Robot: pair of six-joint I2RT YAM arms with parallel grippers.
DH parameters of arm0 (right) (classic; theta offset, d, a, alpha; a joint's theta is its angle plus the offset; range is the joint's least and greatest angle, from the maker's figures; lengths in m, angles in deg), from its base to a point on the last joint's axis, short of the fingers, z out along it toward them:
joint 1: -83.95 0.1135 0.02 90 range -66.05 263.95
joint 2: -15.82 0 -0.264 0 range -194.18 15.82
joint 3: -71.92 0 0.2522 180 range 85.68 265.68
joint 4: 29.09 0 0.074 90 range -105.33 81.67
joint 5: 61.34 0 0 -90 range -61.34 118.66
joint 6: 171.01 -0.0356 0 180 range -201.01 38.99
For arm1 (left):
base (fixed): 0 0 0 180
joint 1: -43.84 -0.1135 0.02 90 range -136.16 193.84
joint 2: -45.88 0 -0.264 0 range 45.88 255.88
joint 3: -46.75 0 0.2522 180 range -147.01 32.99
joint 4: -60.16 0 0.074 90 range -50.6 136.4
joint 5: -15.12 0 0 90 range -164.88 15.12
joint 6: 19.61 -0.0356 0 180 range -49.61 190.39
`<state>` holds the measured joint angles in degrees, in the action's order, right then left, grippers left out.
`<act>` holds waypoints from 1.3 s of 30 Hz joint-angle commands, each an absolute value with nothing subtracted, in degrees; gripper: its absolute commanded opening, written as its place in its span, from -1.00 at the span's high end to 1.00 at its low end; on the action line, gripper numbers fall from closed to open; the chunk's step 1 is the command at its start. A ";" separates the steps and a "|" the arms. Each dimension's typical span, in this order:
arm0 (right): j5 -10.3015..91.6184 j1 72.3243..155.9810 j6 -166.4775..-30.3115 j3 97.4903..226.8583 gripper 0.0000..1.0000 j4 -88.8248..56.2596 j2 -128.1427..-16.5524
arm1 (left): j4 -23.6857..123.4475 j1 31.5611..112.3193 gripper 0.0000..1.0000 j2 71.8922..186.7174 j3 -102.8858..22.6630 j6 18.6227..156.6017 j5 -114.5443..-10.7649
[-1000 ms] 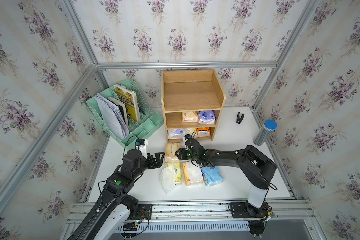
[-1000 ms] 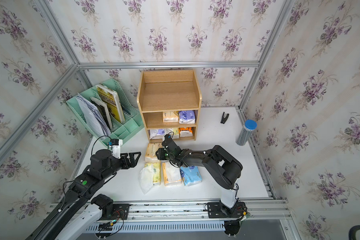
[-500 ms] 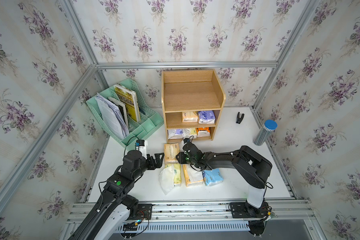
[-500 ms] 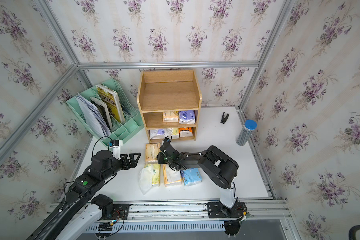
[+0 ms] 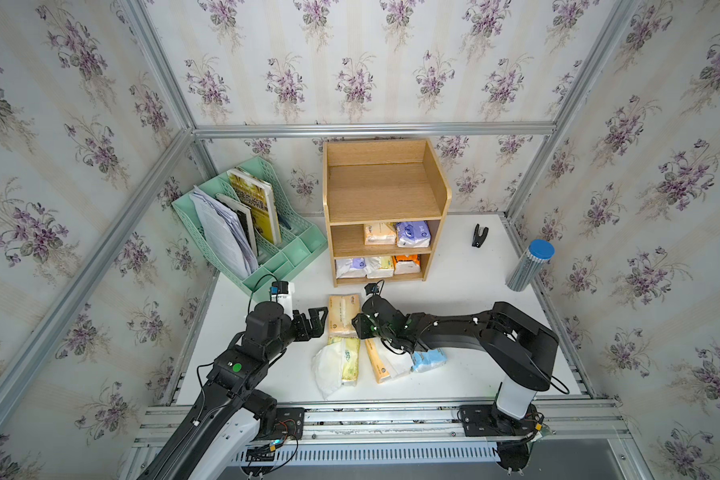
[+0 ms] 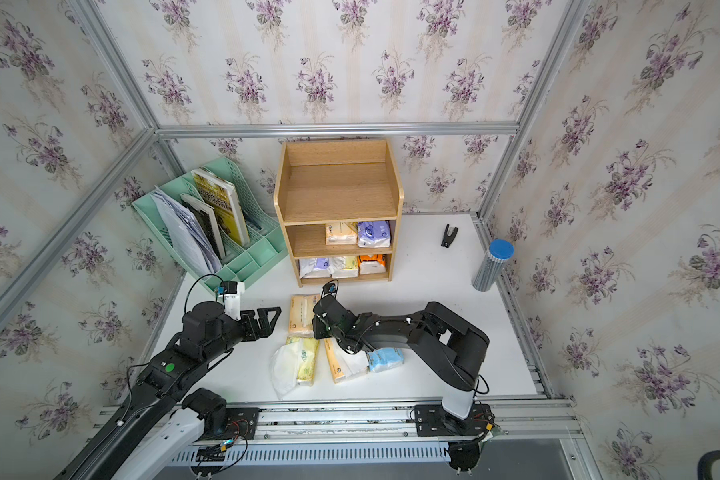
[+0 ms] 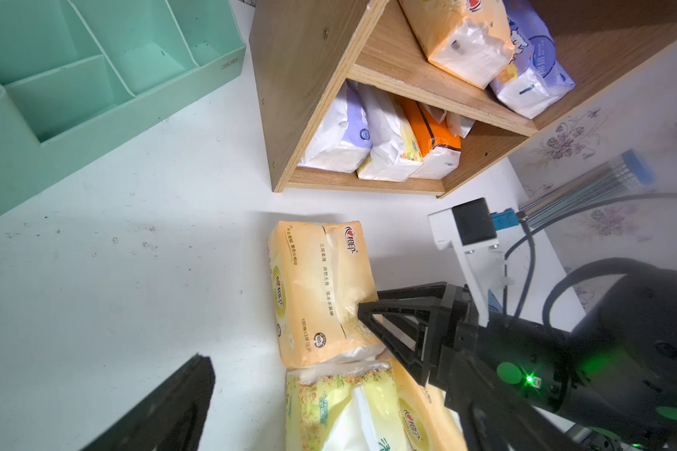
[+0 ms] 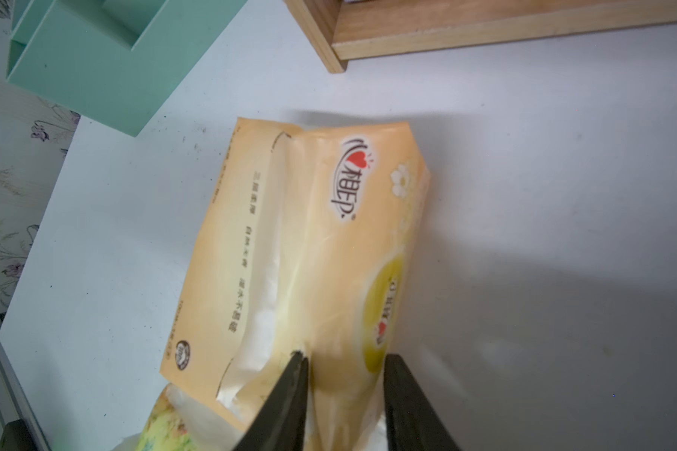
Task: Remove the tissue boxes from the shelf
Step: Adjust the box of tissues at the center of the board, then pick up a box of tissues from the shelf.
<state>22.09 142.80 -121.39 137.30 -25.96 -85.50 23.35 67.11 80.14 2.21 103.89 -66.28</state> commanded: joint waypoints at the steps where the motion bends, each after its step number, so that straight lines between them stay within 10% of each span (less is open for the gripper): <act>1: 17.93 142.92 -119.12 138.55 0.05 -24.37 -82.74 | 25.01 67.06 -0.98 81.15 1.64 103.88 -65.92; 15: 16.24 130.52 -128.84 127.92 -0.20 -41.15 -60.43 | 37.00 66.95 -0.98 94.64 -2.22 100.53 -64.75; 39: 13.67 124.21 -133.92 140.59 -0.44 -46.76 -75.24 | 44.64 66.52 -0.98 106.00 -3.91 95.89 -60.78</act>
<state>15.45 124.37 -133.32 139.64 -46.20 -74.07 43.15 66.43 105.99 -4.52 96.76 -61.74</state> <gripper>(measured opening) 0.718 0.989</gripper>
